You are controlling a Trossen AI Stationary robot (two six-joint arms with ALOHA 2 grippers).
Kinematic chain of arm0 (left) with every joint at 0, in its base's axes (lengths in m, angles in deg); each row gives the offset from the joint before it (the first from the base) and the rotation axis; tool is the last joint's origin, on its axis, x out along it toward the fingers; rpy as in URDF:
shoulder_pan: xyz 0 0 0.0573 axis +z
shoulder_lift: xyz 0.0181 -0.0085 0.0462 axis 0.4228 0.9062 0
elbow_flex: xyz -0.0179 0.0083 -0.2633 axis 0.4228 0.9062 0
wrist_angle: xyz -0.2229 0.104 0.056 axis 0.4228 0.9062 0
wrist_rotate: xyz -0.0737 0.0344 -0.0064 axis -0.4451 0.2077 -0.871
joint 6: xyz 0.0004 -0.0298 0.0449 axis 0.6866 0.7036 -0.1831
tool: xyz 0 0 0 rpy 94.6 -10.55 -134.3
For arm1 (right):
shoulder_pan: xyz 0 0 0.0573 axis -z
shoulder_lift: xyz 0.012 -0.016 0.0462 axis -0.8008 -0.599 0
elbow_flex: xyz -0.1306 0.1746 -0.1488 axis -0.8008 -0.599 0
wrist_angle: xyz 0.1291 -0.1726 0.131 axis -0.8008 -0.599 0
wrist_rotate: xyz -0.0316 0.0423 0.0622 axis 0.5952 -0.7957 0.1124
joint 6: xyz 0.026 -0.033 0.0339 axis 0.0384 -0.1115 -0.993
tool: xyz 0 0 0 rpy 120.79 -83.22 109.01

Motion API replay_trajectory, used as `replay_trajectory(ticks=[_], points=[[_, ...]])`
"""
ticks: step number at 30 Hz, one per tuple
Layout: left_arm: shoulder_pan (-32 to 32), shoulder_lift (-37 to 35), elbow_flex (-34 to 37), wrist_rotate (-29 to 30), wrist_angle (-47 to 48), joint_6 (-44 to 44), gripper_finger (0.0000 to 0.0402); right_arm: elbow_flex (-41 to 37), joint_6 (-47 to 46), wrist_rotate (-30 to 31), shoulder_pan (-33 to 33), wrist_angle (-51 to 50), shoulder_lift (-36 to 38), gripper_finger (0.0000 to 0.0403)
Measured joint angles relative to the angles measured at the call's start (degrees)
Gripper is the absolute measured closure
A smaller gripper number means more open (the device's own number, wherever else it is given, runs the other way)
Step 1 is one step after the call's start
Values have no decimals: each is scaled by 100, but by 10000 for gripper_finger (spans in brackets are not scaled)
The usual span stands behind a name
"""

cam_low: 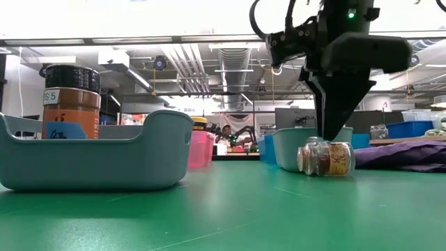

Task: Sort spices by type
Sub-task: Put the brown seasoning bottle into the small light blue bin

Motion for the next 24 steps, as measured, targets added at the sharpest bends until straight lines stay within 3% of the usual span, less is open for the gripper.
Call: replay_trajectory(ticks=[9, 24], points=[[0, 4, 0, -2, 2, -17, 363, -85, 0, -108, 55, 89, -14, 209], [2, 9, 0, -2, 2, -8, 363, 123, -495, -153, -110, 18, 150, 197]])
